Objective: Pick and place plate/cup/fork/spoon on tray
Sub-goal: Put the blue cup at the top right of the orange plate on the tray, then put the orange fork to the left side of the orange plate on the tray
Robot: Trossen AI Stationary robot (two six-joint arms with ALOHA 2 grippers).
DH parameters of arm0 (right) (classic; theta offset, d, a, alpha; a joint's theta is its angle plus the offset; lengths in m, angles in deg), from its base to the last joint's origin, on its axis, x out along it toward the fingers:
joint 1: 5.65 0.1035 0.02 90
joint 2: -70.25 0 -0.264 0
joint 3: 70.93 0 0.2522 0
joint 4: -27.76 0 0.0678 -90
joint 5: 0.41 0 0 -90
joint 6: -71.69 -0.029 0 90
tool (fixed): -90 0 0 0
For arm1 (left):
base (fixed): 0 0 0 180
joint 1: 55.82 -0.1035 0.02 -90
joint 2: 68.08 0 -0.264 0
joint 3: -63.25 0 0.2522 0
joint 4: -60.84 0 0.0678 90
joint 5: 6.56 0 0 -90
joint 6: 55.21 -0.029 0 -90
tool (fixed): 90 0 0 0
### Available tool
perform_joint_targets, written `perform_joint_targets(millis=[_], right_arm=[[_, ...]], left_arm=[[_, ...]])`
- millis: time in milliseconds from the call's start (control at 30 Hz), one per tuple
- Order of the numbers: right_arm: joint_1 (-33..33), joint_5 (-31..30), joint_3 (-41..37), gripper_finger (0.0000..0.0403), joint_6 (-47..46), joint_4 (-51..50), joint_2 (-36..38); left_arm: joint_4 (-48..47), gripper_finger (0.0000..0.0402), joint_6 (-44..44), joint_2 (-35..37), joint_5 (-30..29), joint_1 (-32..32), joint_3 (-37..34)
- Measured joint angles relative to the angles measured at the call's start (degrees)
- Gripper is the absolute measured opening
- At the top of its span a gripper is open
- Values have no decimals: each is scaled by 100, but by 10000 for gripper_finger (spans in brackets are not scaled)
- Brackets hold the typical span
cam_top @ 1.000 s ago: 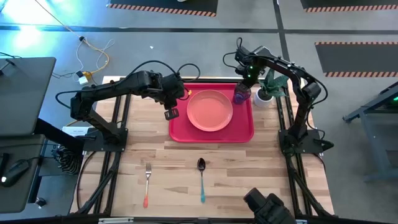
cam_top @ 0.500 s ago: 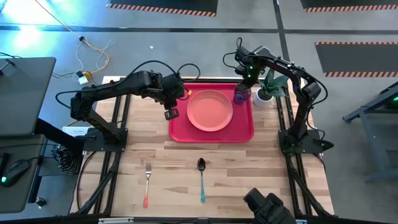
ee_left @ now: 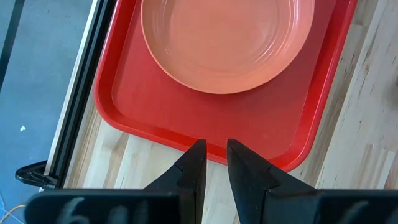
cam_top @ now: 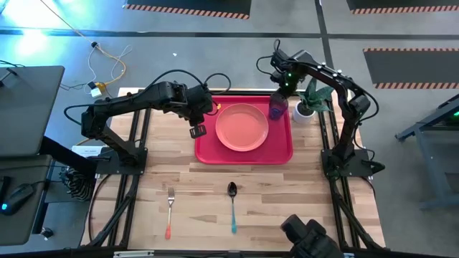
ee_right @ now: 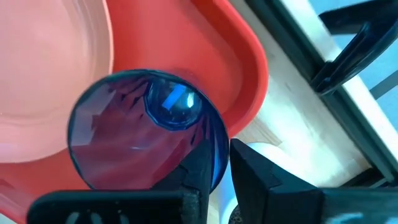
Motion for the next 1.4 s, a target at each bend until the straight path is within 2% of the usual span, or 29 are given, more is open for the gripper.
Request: perform_joint_targets(millis=[233, 567, 1000, 1200, 1333, 1400], right_arm=[[0, -15, 455, 53, -5, -137, 0], [2, 99, 1587, 53, -121, -839, 2], [382, 149, 2491, 53, 27, -1559, 4], [655, 153, 2805, 53, 0, -1671, 4], [792, 153, 2995, 53, -5, -1690, 4], [850, 153, 3068, 53, -13, -1706, 4]], left_arm=[[0, 56, 0, 0, 0, 0, 0], [52, 56, 45, 0, 0, 0, 0], [-287, 56, 2269, 0, 0, 0, 0], [-1227, 56, 4083, 0, -54, 18, 0], [-1983, 56, 4862, 0, -249, 126, 0], [-2000, 56, 5060, 16, -254, 213, -46]])
